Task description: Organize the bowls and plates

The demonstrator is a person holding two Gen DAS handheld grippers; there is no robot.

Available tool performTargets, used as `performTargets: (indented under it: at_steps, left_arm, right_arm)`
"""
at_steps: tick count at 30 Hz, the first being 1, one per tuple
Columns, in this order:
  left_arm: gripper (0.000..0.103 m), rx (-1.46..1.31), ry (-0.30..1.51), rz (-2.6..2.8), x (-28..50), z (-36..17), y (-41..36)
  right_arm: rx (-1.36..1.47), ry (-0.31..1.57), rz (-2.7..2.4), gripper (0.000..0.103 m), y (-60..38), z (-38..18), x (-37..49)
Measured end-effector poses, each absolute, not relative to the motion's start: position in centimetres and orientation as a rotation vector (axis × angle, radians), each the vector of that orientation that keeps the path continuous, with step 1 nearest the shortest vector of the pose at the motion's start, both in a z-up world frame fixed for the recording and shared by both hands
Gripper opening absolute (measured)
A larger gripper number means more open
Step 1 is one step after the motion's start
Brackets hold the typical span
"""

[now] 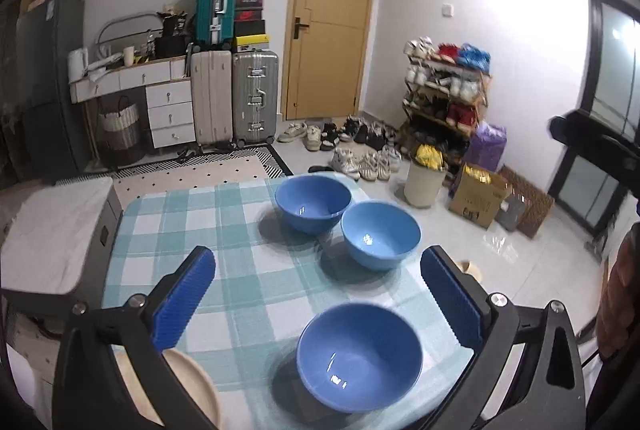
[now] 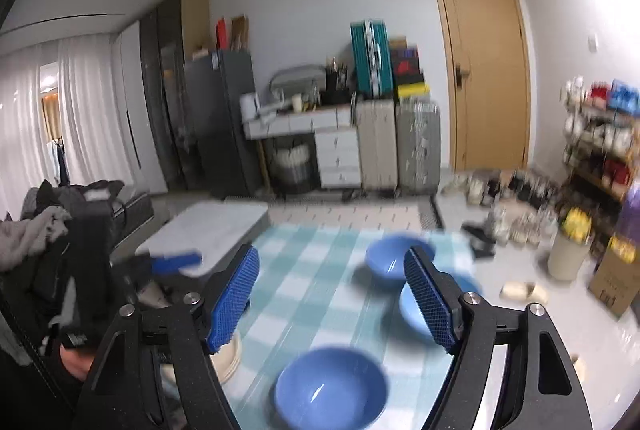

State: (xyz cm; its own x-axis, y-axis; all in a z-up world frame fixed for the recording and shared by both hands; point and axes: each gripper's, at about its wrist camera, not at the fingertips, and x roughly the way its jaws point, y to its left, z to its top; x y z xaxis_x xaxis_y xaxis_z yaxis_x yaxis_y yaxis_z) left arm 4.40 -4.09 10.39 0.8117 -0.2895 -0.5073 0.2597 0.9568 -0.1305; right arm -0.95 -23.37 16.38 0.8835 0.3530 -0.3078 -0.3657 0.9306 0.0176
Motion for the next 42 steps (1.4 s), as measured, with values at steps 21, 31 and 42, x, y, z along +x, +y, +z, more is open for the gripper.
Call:
performTargets:
  at_steps: [21, 31, 42]
  left_arm:
    - [0.103, 0.077, 0.782, -0.209, 17.1, 0.2, -7.3]
    - [0.103, 0.18, 0.926, -0.333, 23.0, -2.2, -11.0]
    - [0.103, 0.054, 1.161, -0.389, 28.8, -5.8, -14.7]
  right_arm:
    - [0.052, 0.609, 0.292, 0.099, -28.6, 1.0, 14.7]
    - [0.073, 0.662, 0.211, 0.099, -32.7, -0.6, 20.0]
    - [0.128, 0.74, 0.155, 0.099, -36.8, -3.2, 25.8]
